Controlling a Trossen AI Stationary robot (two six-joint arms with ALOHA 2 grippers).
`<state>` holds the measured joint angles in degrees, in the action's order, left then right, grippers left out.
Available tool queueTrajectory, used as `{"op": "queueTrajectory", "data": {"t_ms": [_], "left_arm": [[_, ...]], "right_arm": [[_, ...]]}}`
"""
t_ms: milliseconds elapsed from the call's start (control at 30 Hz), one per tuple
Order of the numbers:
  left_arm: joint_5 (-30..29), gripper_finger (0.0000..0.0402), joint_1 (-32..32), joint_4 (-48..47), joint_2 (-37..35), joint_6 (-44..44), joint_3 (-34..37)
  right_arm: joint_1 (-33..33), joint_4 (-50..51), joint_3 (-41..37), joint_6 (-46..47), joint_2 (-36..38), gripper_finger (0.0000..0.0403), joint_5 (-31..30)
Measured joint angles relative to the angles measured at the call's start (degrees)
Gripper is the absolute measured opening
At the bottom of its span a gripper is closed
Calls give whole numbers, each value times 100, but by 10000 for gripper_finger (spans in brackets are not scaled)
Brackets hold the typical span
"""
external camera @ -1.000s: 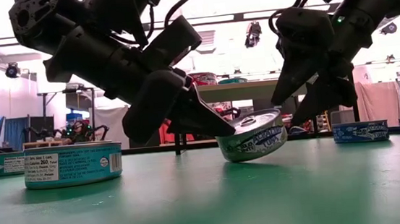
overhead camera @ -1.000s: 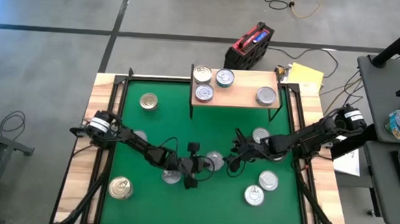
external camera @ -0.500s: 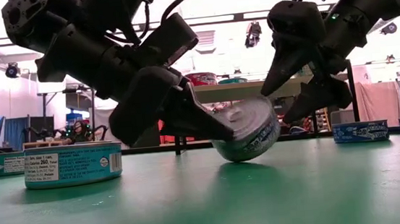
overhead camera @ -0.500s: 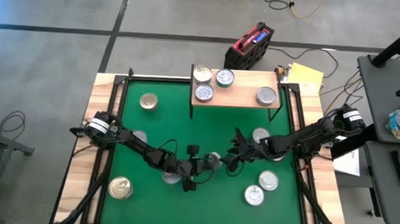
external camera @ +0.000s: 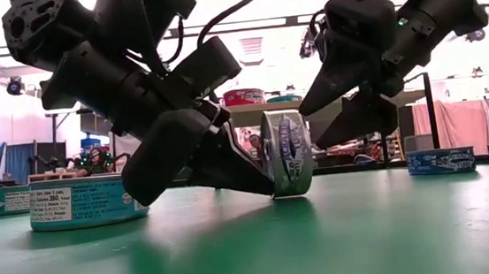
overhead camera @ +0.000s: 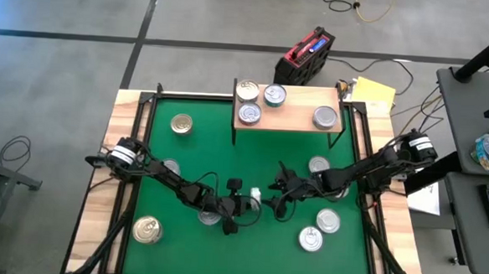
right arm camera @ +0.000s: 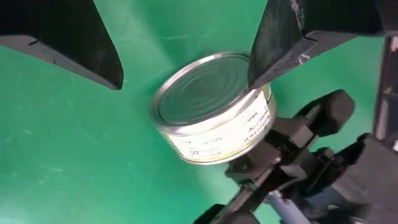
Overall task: Stack canned seafood by type on shelf
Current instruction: Put the green tuna can on the shelf
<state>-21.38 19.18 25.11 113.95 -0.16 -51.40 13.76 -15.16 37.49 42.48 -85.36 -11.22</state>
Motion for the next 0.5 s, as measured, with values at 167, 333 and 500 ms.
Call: {"op": "queueTrajectory", "data": {"t_ms": [167, 333, 500], "left_arm": [[-7, 0, 0, 170, 12, 18, -2], [-5, 0, -10, 396, 77, 146, -11], [-6, 0, -15, 558, 122, 226, -15]], "right_arm": [[5, 62, 167, 255, 109, 329, -78], [52, 968, 536, 624, 116, 329, -79], [145, 1365, 819, 657, -12, 338, -81]]}}
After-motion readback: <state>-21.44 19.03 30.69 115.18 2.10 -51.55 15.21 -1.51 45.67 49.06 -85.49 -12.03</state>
